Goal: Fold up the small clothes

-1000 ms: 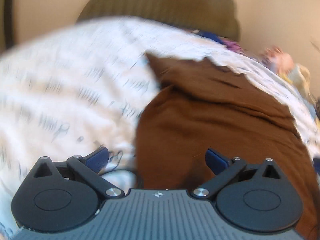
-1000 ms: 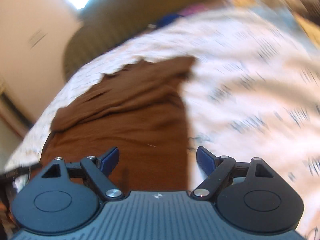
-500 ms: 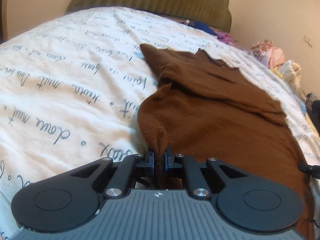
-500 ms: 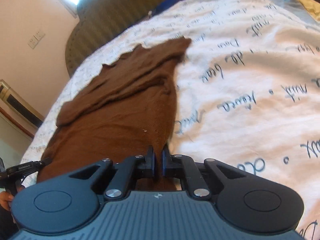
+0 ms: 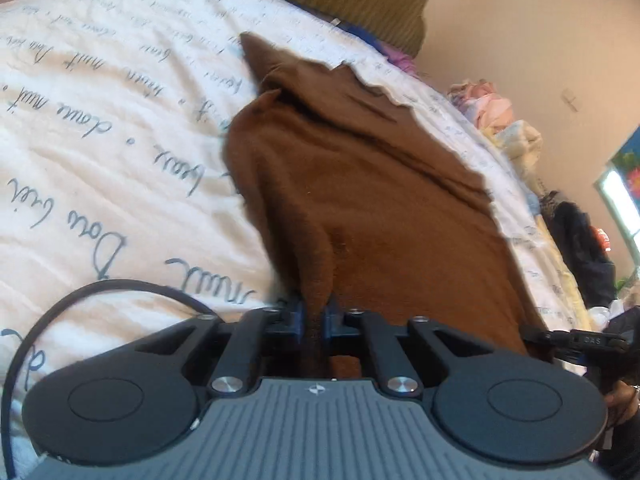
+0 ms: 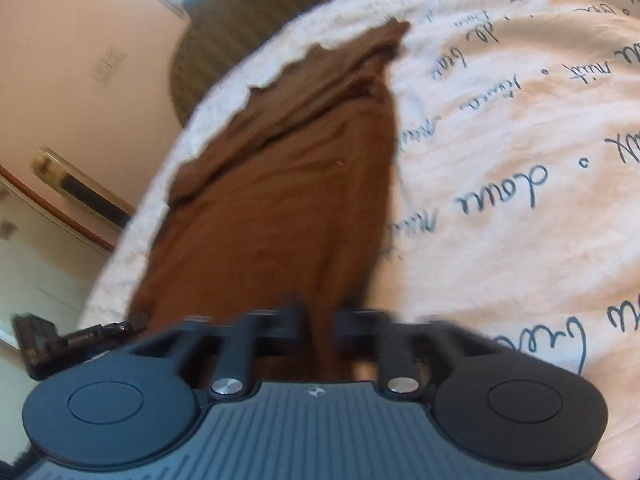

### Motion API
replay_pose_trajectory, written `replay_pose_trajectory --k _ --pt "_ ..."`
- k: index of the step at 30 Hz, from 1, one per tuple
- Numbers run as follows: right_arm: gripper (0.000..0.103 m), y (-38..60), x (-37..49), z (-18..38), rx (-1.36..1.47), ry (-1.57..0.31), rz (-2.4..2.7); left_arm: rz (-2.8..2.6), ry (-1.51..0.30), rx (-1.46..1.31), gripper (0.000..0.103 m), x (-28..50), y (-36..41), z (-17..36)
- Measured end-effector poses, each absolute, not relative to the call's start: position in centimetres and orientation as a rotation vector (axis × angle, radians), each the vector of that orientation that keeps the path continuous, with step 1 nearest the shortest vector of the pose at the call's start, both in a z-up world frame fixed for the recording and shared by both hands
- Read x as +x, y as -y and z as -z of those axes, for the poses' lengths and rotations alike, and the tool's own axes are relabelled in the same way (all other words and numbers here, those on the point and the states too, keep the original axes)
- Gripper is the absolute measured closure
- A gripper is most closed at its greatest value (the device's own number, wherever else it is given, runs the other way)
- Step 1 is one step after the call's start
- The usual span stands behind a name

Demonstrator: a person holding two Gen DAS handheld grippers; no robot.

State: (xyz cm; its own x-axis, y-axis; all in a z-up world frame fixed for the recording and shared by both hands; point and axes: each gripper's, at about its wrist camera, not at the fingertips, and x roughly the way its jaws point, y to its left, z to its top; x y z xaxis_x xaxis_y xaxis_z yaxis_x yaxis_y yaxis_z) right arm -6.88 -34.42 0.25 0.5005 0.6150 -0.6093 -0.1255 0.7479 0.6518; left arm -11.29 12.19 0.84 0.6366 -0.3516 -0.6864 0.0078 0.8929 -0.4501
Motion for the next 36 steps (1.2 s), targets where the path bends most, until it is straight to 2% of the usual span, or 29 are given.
replay_pose_trajectory --k 5,8,9,11,12,19,22,24,27,31,32,34,35,36 --pt "0.099 36.0 -8.3 -0.7 0.536 -0.932 -0.418 0.189 -0.857 -0.293 0.091 -12.2 -12.6 -2.3" --pt "0.099 36.9 -8.5 0.6 0.628 -0.913 -0.445 0.178 -0.843 -0.304 0.084 -12.8 -12.3 -1.6" --pt "0.098 37.3 -8.5 0.9 0.674 -0.919 -0.451 0.2 -0.843 -0.332 0.077 -13.0 -12.4 -1.7" --pt "0.096 37.7 -9.1 1.2 0.763 -0.963 -0.479 0.273 -0.84 -0.429 0.019 -14.1 -13.0 -2.1" --pt "0.094 37.7 -9.5 1.2 0.777 -0.978 -0.499 0.298 -0.835 -0.473 0.001 -14.8 -13.3 -2.2" --pt "0.093 36.4 -12.8 3.0 0.911 -1.108 -0.666 0.405 -0.853 -0.633 0.004 -18.8 -13.4 -0.9" --pt "0.091 36.0 -13.2 3.5 0.975 -1.102 -0.695 0.503 -0.888 -0.813 0.004 -18.6 -14.4 0.1" --pt "0.069 36.2 -13.3 3.6 1.032 -1.075 -0.719 0.515 -0.897 -0.886 0.006 -18.5 -15.2 0.5" --pt "0.052 36.4 -13.3 3.6 1.089 -1.037 -0.754 0.511 -0.896 -0.989 0.01 -18.3 -16.5 0.9" --pt "0.051 36.8 -13.2 3.5 1.108 -1.032 -0.752 0.508 -0.869 -1.049 0.012 -18.3 -16.8 1.2" --pt "0.051 36.9 -13.1 3.5 1.112 -1.033 -0.75 0.51 -0.864 -1.045 0.016 -18.4 -16.6 1.2" --pt "0.055 36.8 -13.1 3.6 1.101 -1.037 -0.726 0.508 -0.867 -1.008 0.042 -18.4 -16.1 1.0" --pt "0.069 37.0 -13.5 3.6 1.07 -1.037 -0.706 0.494 -0.888 -0.955 0.078 -18.3 -15.9 0.8" --pt "0.099 36.7 -13.5 3.4 1.003 -1.053 -0.662 0.467 -0.915 -0.883 0.098 -18.2 -15.6 0.6"
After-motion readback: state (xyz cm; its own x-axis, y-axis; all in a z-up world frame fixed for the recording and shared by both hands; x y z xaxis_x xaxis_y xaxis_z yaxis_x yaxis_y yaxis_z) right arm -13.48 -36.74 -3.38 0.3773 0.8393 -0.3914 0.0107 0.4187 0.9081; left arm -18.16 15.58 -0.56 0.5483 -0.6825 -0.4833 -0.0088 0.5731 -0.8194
